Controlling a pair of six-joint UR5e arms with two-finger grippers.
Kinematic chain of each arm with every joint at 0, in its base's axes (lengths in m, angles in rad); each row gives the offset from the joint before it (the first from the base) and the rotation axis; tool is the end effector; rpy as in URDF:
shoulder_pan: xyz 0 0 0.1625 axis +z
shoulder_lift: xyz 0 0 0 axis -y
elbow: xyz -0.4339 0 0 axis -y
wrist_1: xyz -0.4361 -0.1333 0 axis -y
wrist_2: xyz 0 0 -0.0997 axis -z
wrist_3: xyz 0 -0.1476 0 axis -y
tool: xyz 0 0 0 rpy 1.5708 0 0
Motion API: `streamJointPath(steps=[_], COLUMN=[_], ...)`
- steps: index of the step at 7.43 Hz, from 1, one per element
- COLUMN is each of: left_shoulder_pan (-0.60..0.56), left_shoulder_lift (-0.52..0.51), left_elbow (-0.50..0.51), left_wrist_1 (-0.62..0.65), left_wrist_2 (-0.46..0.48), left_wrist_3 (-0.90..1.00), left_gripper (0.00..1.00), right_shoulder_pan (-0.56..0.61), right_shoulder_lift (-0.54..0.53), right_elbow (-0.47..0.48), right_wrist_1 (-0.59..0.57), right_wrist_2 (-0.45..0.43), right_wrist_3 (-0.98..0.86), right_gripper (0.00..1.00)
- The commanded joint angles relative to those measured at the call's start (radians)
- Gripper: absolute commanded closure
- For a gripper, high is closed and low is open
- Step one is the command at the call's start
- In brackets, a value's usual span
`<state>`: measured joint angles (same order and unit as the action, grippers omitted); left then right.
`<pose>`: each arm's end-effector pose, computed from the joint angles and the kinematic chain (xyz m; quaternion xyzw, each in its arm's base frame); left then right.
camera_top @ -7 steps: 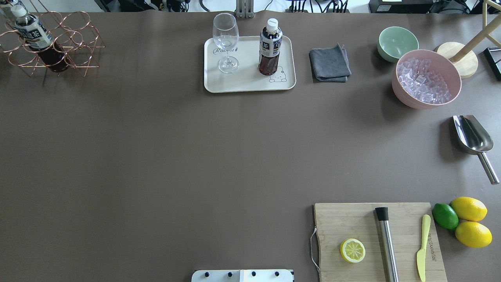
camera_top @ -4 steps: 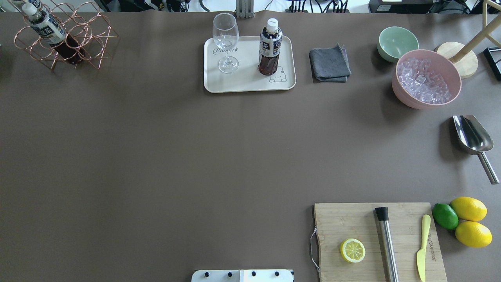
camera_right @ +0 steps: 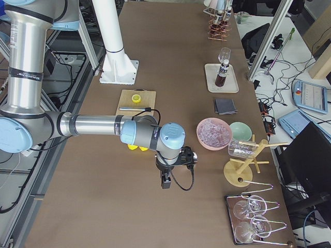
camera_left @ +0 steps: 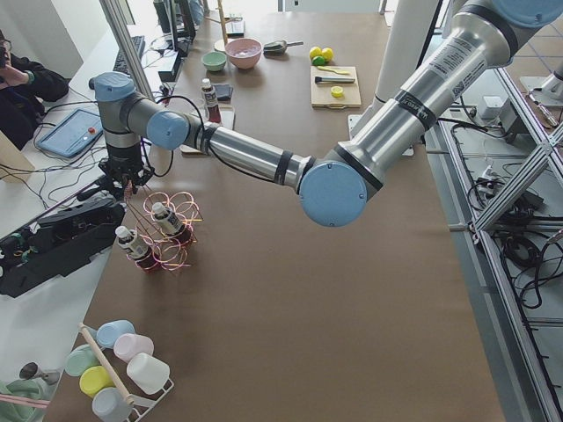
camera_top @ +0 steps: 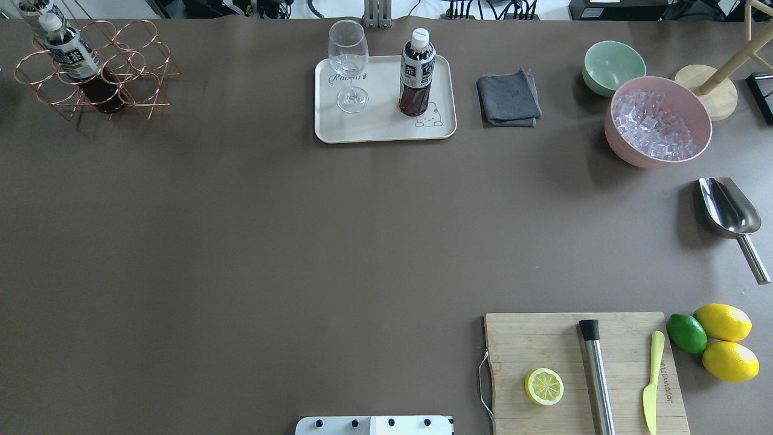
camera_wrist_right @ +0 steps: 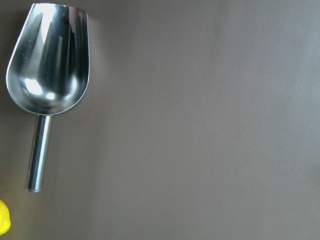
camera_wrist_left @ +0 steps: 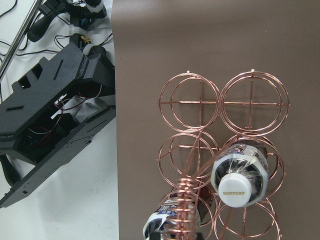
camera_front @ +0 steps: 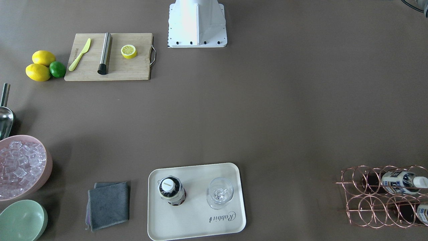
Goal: Take tea from basket to plate
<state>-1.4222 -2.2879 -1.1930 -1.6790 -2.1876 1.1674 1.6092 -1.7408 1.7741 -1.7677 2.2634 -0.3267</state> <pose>0.0767 -0.8362 0.4098 0.3289 0.1553 0.6214 0.6939 0.0560 -0.4405 0.7039 -0.0142 -0.3466 -0.1072 0.9317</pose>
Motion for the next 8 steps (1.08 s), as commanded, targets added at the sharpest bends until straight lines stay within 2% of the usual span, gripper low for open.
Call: streamJointPath(steps=[1,3,4,5,6,8], left_shoulder_pan=[0.011,0.019,0.019,0.019,0.014,-0.003], left_shoulder_lift=[-0.005,-0.004,-0.002,-0.002,0.002,0.027], left_elbow=[0.0,0.0,-0.003,-0.005,-0.008,-0.036], left_wrist_1=[-0.002,-0.037,-0.044,-0.044,-0.053,-0.053], left_wrist_2=[0.0,0.0,0.0,0.0,0.0,-0.001], left_wrist_3=[0.0,0.0,0.0,0.0,-0.003,-0.002], left_gripper=[1.0,0.82,0.58,0.5,0.05,0.02], right_shoulder_pan=[0.0,0.0,0.002,0.002,0.002,0.002], right_shoulder_lift=[0.0,0.0,0.0,0.0,0.0,-0.002], right_elbow=[0.001,0.001,0.001,0.001,0.001,0.002], right_wrist_1=[-0.001,0.001,0.001,0.001,0.001,0.001], right_wrist_2=[0.001,0.001,0.001,0.001,0.001,0.004], right_wrist_3=[0.0,0.0,0.0,0.0,0.0,-0.002], right_gripper=[0.0,0.0,0.0,0.0,0.0,0.0])
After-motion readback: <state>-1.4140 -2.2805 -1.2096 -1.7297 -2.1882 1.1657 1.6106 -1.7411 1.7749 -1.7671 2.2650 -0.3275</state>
